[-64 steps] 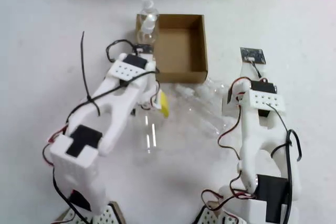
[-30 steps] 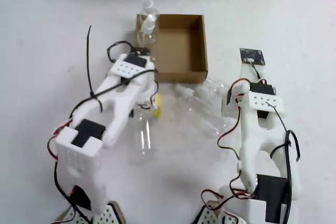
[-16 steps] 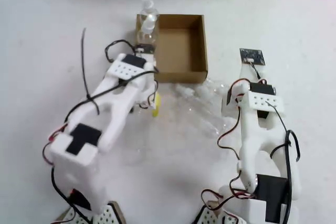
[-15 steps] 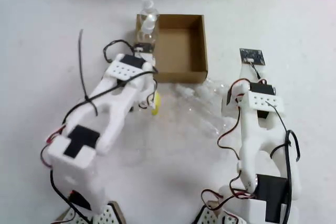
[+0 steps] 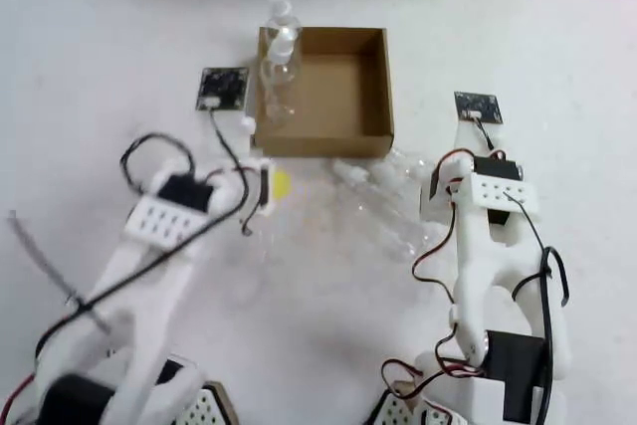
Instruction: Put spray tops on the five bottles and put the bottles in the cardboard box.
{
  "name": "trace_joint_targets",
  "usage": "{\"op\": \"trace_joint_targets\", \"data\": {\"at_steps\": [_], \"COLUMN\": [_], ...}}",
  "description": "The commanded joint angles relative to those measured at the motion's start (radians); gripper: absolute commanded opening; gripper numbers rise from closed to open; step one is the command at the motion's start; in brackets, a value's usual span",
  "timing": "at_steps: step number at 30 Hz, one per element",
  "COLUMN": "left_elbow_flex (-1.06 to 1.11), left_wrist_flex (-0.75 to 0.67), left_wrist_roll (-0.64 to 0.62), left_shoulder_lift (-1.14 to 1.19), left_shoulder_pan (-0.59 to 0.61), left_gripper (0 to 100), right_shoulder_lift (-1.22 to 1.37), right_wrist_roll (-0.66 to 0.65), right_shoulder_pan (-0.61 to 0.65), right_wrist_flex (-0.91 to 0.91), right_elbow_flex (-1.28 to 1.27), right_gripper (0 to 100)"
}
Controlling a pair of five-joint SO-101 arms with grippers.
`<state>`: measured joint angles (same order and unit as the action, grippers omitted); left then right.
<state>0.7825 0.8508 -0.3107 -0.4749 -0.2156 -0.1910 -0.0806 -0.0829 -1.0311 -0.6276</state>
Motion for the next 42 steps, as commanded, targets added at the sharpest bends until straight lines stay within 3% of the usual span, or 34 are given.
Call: {"op": "trace_joint_targets", "data": {"at_steps": [1, 7, 20, 27, 32, 38, 42], "left_elbow_flex": [0.135, 0.264, 0.560, 0.669, 0.746, 0.775, 0.772], "left_wrist_flex": [-0.115, -0.123, -0.123, -0.135, -0.262, -0.358, -0.358], "left_wrist_roll": [0.048, 0.333, 0.416, 0.404, 0.400, 0.209, 0.157], "left_shoulder_lift": [-0.254, -0.489, -0.990, -1.259, -1.314, -1.314, -1.314], "left_shoulder_pan": [0.012, 0.012, 0.013, 0.047, 0.094, 0.145, 0.191], "left_gripper": [2, 2, 2, 2, 2, 2, 2], "right_shoulder_lift": [-0.044, -0.044, -0.048, -0.125, -0.226, -0.168, -0.041], "right_wrist_roll": [-0.006, -0.005, -0.011, -0.051, -0.043, 0.014, -0.101], "right_shoulder_pan": [-0.008, -0.008, -0.016, -0.056, -0.133, -0.133, -0.077], "right_wrist_flex": [0.015, 0.016, 0.012, -0.030, -0.031, -0.028, -0.033], "right_elbow_flex": [0.008, 0.008, 0.008, -0.005, -0.003, 0.112, 0.244], "right_gripper": [7.3, 7.3, 7.0, 7.0, 7.4, 7.4, 7.4]}}
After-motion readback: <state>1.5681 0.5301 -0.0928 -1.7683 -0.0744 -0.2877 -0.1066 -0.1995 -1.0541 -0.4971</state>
